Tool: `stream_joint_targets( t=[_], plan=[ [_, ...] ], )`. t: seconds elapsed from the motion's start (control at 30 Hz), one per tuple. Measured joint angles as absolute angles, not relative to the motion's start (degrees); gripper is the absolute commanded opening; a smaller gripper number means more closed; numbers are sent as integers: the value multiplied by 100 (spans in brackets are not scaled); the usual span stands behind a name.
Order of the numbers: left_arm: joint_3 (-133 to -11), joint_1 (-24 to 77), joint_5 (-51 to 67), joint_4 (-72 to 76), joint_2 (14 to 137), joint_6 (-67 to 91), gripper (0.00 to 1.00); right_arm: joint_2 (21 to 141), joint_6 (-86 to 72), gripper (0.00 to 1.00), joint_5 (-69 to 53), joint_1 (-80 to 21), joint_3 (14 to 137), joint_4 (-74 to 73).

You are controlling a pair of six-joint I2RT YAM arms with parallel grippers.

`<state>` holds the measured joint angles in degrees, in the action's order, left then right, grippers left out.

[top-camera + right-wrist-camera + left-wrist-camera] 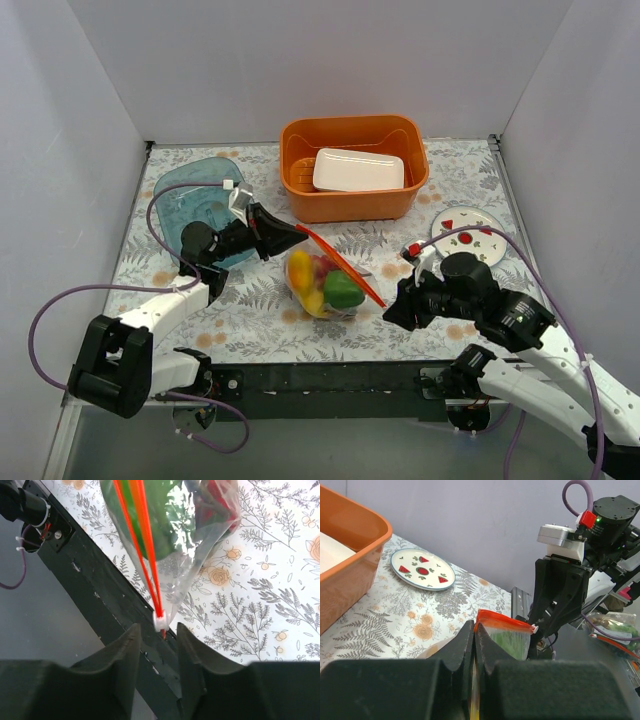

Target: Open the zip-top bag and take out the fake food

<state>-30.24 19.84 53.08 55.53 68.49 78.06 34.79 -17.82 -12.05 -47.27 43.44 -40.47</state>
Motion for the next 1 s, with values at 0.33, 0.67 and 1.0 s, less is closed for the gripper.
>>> stream_joint_targets(
  t=[0.33,0.67,1.0],
  plan=[
    [-3024,1914,5835,6154,7032,8110,0,4475,-1634,50,-493,-4727,5743,-3942],
    [-3026,1914,6053,6322,7137,8274,0,5887,-1455,48,-642,-4727,6040,-3153],
    [-3026,1914,6090,6348,7188,8359,0,6182,-1313,48,-958,-4727,6040,-2858]
  ],
)
